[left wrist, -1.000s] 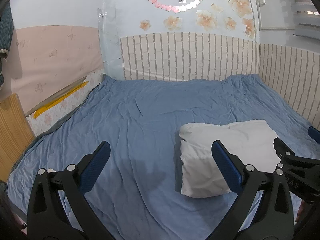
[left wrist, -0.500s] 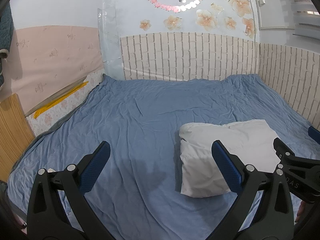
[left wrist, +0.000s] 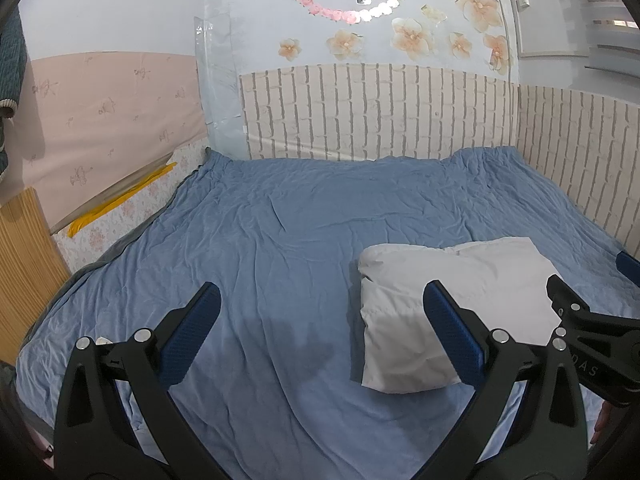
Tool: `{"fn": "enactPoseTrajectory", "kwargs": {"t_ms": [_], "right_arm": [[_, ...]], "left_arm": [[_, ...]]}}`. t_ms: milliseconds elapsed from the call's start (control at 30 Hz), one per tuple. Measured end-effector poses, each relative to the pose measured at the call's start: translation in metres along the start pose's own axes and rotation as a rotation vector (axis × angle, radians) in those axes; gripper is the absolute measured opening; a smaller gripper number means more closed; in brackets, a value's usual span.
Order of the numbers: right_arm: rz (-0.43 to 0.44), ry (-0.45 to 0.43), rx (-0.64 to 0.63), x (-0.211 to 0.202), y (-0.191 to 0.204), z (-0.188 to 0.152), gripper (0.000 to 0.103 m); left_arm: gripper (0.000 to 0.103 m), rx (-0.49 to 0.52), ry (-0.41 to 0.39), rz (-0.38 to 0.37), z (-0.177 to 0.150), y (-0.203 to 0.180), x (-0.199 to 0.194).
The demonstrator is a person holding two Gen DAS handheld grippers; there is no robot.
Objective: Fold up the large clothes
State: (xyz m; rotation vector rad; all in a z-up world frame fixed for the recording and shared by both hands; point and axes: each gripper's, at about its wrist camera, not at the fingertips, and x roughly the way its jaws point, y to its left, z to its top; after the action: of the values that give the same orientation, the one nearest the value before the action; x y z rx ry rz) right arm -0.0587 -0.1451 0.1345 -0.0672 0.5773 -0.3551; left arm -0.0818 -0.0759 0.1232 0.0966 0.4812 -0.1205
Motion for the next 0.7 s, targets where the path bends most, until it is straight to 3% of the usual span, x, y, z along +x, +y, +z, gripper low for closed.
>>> {"fn": "enactPoseTrajectory", "kwargs": {"t_ms": [700], "right_arm": [[-0.001,0.003,-0.002,0.0009,-0.0011,-0.0021,0.101]], "left_arm": [[0.1,0.01,0.001,0.007,-0.0006,-0.0029,-0.0003]]}}
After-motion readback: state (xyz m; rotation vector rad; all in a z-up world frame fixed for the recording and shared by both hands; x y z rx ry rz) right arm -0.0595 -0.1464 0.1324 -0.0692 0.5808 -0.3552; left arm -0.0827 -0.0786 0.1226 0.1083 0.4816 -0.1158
